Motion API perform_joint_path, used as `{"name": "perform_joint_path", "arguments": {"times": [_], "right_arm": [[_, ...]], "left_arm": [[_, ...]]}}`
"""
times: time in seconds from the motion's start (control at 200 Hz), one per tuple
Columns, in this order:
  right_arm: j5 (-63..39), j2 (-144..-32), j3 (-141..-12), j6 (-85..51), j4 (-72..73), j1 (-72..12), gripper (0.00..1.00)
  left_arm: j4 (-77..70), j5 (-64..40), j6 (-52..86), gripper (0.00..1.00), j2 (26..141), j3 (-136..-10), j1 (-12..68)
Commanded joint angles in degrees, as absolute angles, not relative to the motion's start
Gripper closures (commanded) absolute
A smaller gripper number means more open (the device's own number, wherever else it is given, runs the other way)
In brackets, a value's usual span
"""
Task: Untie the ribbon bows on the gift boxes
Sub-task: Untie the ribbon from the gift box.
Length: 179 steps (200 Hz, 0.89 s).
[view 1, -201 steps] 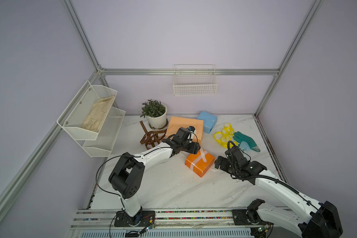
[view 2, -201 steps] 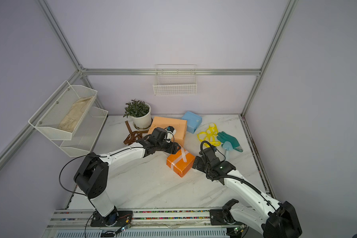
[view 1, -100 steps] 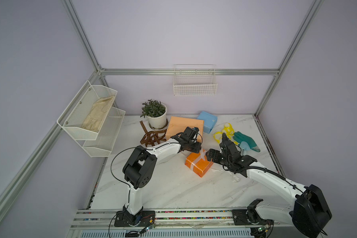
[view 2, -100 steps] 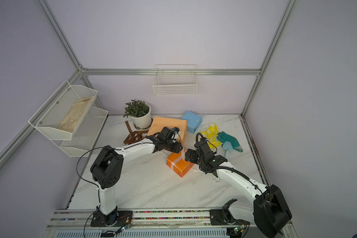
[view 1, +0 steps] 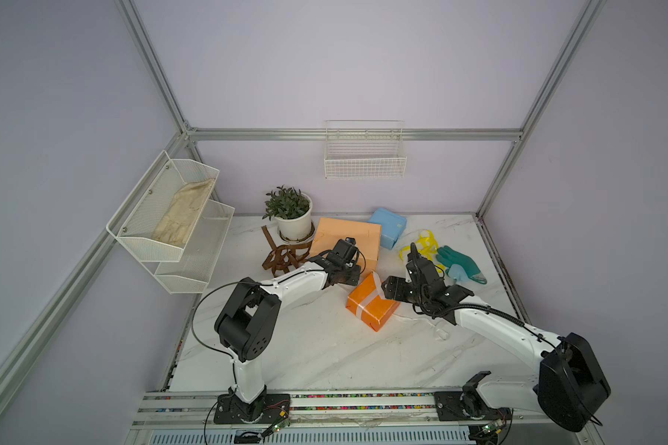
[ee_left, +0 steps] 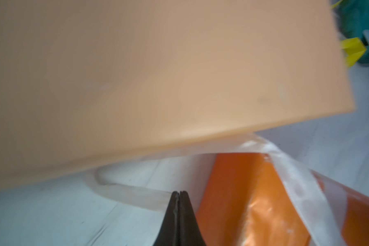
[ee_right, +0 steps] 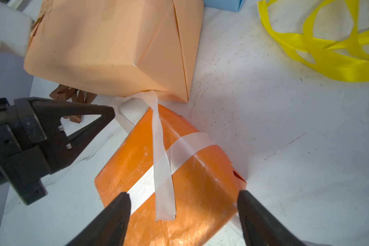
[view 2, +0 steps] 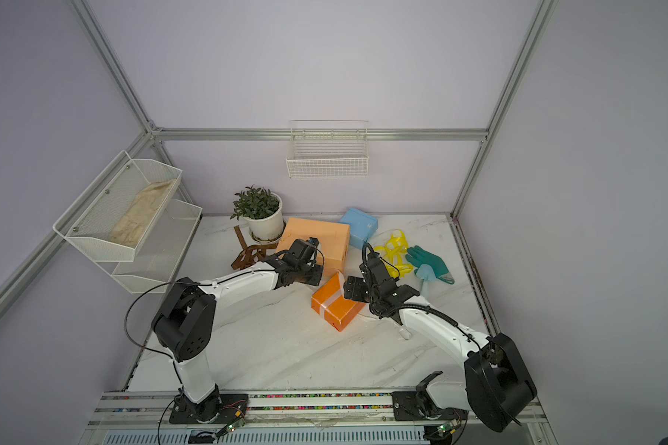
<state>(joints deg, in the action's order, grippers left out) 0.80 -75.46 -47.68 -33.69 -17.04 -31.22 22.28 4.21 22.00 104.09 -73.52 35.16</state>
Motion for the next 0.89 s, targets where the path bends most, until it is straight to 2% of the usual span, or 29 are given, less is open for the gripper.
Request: {"name": "perform_joint_path", "arguments": {"times": [0.0, 0.05, 0.12, 0.205, 0.355, 0.425, 0.49, 0.555, 0.705, 0.83, 0.85, 0.89], "right_arm": [[-3.7, -78.19, -51.0, -29.99, -13.32, -31.14, 0.28], [-3.37, -81.59, -53.23, -28.42, -14.02, -31.29, 0.35], [0.36, -85.8, -57.09, -25.23, -16.01, -31.57, 0.35], [2.8, -90.18, -60.3, -22.54, -16.23, -31.75, 0.35], [4.17, -95.07, -63.13, -21.03, -14.5, -31.73, 0.4], [4.58, -96.68, -64.41, -20.62, -15.38, -31.73, 0.55], [4.33, -97.11, -64.51, -20.48, -14.97, -31.73, 0.83], [4.85, -96.8, -64.99, -20.48, -15.68, -31.73, 1.0], [13.74, -95.26, -64.43, -15.45, -15.51, -31.65, 1.0], [21.21, -98.65, -66.89, -10.58, -17.62, -31.59, 1.0], [22.29, -99.44, -67.26, -10.15, -17.86, -31.55, 0.85], [24.14, -101.33, -68.63, -9.88, -19.43, -31.55, 0.42]], "left_arm": [[22.25, 9.26, 22.96, 0.95, 98.68, -67.02, 31.52], [21.89, 7.16, 24.01, 0.93, 97.28, -64.66, 30.34], [20.33, 2.72, 24.51, 0.84, 95.55, -61.79, 29.62], [18.44, -1.23, 24.99, 0.78, 94.25, -59.91, 29.62], [17.09, -3.42, 26.26, 0.77, 94.3, -59.24, 29.62], [16.49, -4.02, 26.49, 0.76, 94.46, -59.23, 29.62], [15.97, -4.5, 26.67, 0.74, 94.47, -59.18, 29.55], [15.22, -4.96, 27.21, 0.7, 94.39, -58.92, 29.62], [11.35, -9.5, 28.48, 0.66, 93.95, -57.93, 29.62], [8.63, -14.88, 28.56, 0.64, 94.76, -58.24, 29.65], [8.45, -15.72, 28.56, 0.64, 94.97, -58.39, 29.64], [8.06, -17.04, 28.73, 0.64, 95.34, -58.76, 29.75]]}}
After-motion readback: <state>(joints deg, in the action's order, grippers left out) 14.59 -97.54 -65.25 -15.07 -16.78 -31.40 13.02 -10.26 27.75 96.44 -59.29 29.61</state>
